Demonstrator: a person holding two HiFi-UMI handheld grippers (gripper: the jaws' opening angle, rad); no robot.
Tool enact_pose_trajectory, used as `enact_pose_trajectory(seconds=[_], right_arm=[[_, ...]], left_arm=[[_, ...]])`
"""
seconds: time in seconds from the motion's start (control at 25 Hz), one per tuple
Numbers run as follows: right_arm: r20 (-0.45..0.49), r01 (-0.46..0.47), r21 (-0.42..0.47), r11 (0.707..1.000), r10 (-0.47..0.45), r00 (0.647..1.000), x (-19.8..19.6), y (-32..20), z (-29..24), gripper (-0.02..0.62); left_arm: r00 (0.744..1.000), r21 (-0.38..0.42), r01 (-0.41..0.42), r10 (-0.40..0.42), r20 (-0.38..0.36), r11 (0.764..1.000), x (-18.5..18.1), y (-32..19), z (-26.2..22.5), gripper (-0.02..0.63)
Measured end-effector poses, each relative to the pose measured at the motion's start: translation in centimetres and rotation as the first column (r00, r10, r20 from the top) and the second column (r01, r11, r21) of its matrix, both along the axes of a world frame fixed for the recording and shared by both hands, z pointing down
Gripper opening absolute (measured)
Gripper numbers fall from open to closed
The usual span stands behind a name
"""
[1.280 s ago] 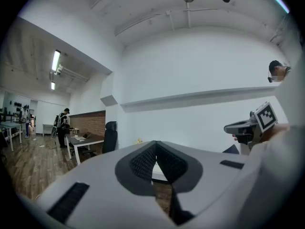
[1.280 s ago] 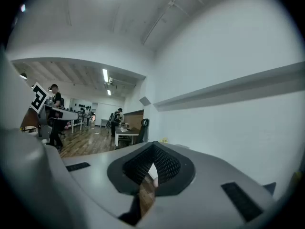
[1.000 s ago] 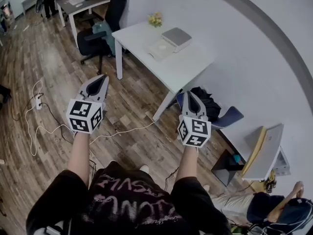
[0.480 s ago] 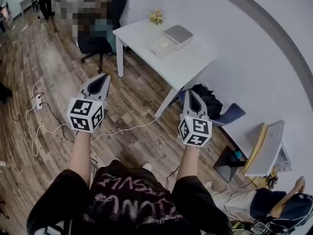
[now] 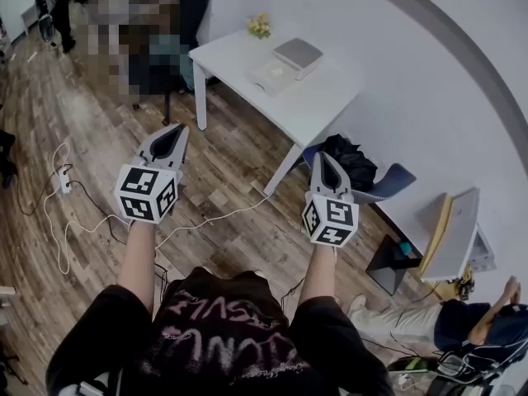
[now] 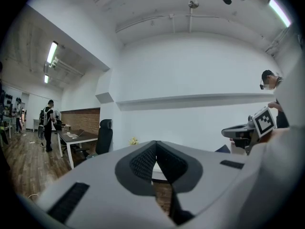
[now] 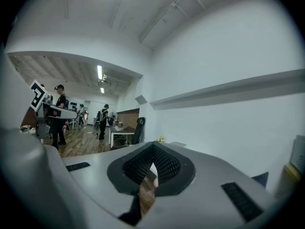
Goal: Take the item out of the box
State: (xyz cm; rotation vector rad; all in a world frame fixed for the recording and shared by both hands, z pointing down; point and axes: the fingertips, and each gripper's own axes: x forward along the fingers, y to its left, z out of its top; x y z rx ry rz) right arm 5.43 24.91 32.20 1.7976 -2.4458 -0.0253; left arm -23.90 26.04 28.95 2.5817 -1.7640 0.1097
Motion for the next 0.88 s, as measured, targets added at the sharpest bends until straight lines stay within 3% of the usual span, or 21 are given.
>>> enact_pose_trajectory(seconds=[0.48,0.88], right_arm=[[-0.017,-0.003,-0.015,1.000,0.003,1.000,-1.8,0.0,0.7,0.009],[-0.012,0.007,-0.011,1.000,-0.007,1.000,-1.7,-4.3,1.6,0.009]], left_arm=[[0.999,-0.004,-0.038,0.038,-0.026,0.999,-1.1,-1.0,0.4,0.002],[0.999,-0.021,-0.042,0.042,0.011,0.999,-0.6,-4.7,1.4,0.002]])
